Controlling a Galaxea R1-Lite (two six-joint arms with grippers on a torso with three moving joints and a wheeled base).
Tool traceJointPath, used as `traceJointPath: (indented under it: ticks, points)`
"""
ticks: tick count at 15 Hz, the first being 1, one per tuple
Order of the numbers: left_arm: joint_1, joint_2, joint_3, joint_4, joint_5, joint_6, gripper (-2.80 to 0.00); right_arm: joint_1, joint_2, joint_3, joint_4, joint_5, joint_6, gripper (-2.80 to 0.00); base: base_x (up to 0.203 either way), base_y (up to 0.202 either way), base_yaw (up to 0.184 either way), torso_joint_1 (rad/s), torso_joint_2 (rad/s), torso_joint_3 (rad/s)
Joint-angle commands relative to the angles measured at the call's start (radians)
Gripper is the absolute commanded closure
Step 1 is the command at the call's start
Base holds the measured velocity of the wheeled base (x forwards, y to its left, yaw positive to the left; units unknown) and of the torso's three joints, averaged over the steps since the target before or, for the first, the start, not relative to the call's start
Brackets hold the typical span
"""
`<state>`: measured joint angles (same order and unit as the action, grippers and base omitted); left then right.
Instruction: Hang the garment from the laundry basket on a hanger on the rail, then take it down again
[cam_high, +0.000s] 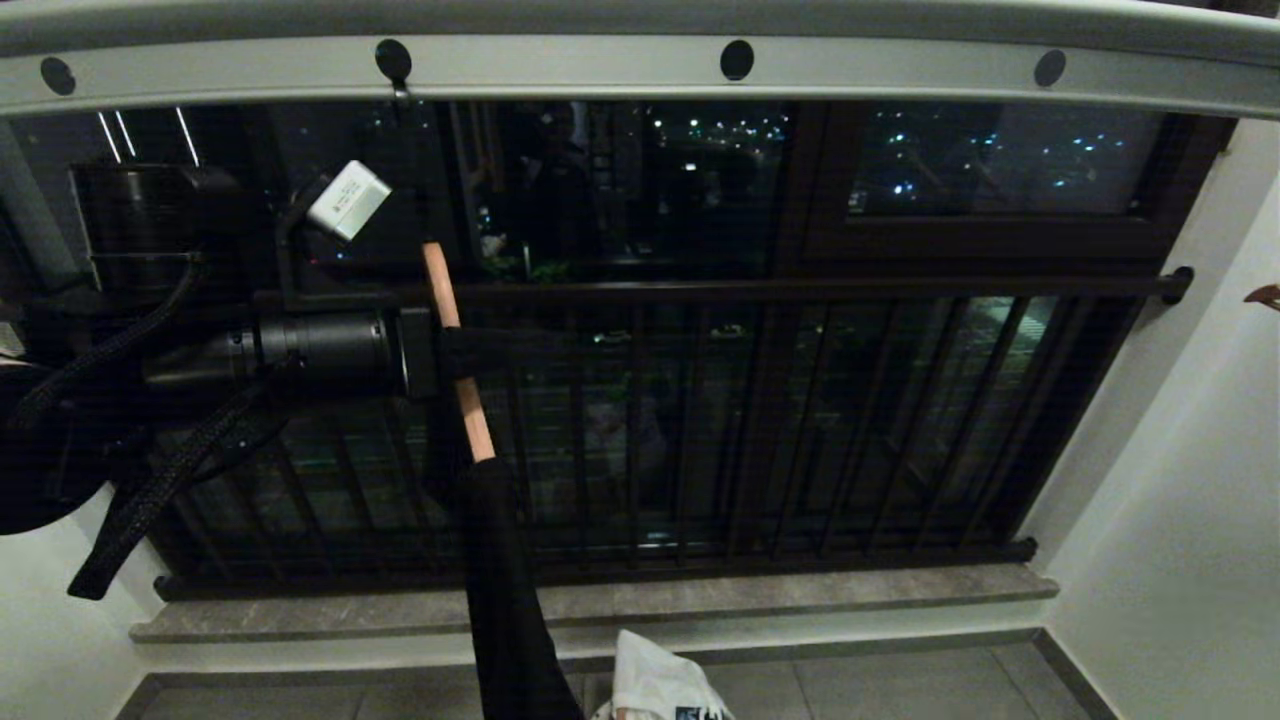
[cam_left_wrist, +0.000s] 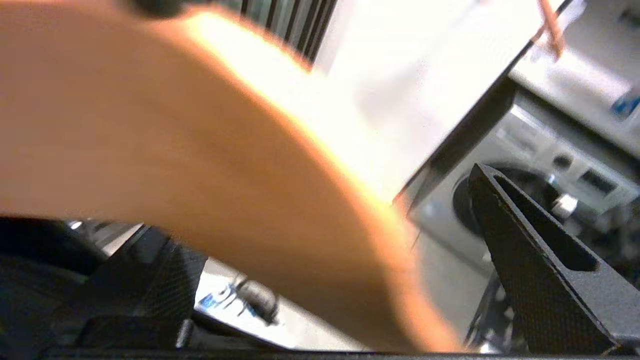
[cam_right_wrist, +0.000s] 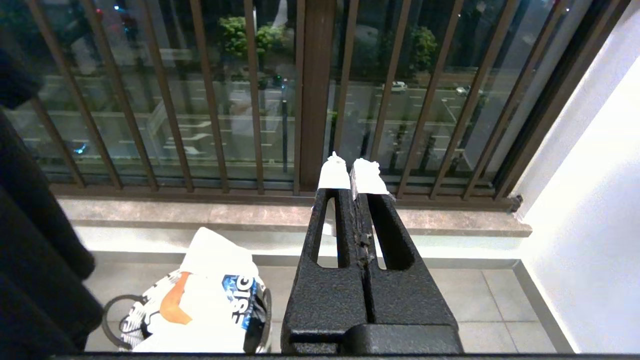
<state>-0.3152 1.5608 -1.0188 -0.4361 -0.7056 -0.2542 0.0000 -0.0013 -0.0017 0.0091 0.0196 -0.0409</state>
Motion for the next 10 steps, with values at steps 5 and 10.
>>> traceJointPath:
  ticks: [5, 10]
  points:
    - [-0.028, -0.05, 0.045, -0.047, 0.008, -0.063, -2.53, 0.0, 0.001, 0.0, 0.0, 0.0, -0.001, 0.0, 0.0, 0.0, 0.0, 0.0, 0.0, 0.0]
    - [-0.028, -0.038, 0.045, -0.047, 0.003, -0.066, 0.0, 0.0, 0.001, 0.0, 0.0, 0.0, -0.001, 0.0, 0.0, 0.0, 0.0, 0.0, 0.0, 0.0]
